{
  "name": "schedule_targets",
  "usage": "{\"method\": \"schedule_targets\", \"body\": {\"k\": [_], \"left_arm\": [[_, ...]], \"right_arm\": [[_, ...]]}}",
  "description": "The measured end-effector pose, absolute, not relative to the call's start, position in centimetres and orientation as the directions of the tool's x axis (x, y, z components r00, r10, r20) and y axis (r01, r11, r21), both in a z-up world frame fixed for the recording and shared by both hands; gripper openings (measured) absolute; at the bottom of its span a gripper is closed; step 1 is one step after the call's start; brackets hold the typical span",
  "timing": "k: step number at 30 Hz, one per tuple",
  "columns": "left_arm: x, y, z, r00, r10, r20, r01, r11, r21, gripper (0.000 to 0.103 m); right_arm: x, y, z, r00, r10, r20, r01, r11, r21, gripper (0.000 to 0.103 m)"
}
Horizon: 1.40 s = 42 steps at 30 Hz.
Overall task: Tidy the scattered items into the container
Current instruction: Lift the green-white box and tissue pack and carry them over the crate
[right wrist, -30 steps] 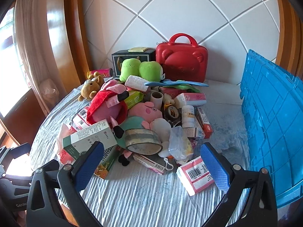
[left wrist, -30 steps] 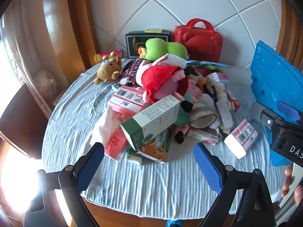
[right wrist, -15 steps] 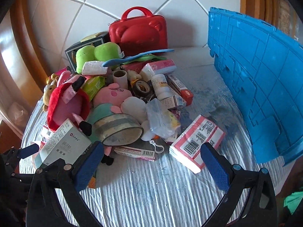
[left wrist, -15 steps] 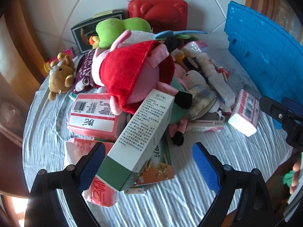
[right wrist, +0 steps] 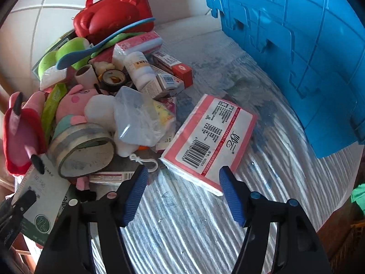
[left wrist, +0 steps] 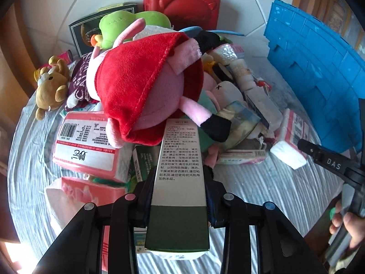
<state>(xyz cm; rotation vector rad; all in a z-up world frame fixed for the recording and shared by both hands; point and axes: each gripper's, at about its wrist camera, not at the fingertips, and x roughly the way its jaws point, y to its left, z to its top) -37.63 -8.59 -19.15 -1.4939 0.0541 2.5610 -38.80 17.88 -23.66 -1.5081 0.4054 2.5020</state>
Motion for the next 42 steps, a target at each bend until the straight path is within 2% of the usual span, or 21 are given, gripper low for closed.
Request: {"method": "schedule_targets", "body": {"k": [2, 3, 4, 7, 14, 16, 19, 28, 33, 42], "left_arm": [[-38.0, -8.5, -19.3, -0.474, 0.124, -0.872, -0.16, -0.986, -0.053, 0.034], [-38.1, -8.4, -19.4, -0.471, 0.119, -0.874, -0.156, -0.987, -0.05, 0.034], [-38.3, -8.4, -19.5, -0.467, 0.114, -0.877, -0.151, -0.987, -0.048, 0.034], [-38.8, -8.2, -19.7, -0.456, 0.099, -0.885, -0.138, -0.99, -0.04, 0.034], [-39.4, -7.6, -20.3, -0.442, 0.065, -0.894, -0.12, -0.993, -0.012, 0.034], [-39.4, -7.4, -20.4, -0.442, 0.058, -0.895, -0.116, -0.993, -0.007, 0.034], [-39.4, -7.2, -20.3, -0.443, 0.048, -0.895, -0.113, -0.994, 0.003, 0.034], [-38.1, -6.7, -19.1, -0.473, 0.038, -0.88, -0.11, -0.994, 0.016, 0.033], [-37.1, -6.3, -17.4, -0.513, 0.04, -0.858, -0.119, -0.993, 0.024, 0.033], [-35.6, -6.3, -12.3, -0.611, 0.062, -0.789, -0.13, -0.991, 0.022, 0.033]], "right_arm": [[-39.8, 18.6, -24.8, -0.442, 0.024, -0.897, -0.324, -0.936, 0.135, 0.065], [-40.2, 18.9, -25.2, -0.438, 0.029, -0.899, -0.328, -0.936, 0.13, 0.068], [-40.6, 19.1, -25.4, -0.435, 0.039, -0.9, -0.332, -0.936, 0.12, 0.08], [-42.0, 19.2, -25.7, -0.428, 0.059, -0.902, -0.325, -0.941, 0.093, 0.097], [-43.6, 20.3, -26.7, -0.393, 0.141, -0.908, -0.348, -0.938, 0.005, 0.099], [-43.5, 21.0, -27.0, -0.388, 0.116, -0.914, -0.354, -0.935, 0.031, 0.103], [-43.3, 21.3, -27.2, -0.384, 0.092, -0.919, -0.337, -0.94, 0.046, 0.103], [-41.2, 19.8, -26.1, -0.41, 0.048, -0.911, -0.252, -0.966, 0.063, 0.097], [-39.9, 18.1, -23.0, -0.489, 0.044, -0.871, -0.176, -0.983, 0.049, 0.097], [-37.8, 14.5, -13.6, -0.665, 0.015, -0.746, -0.045, -0.999, 0.021, 0.097]]}}
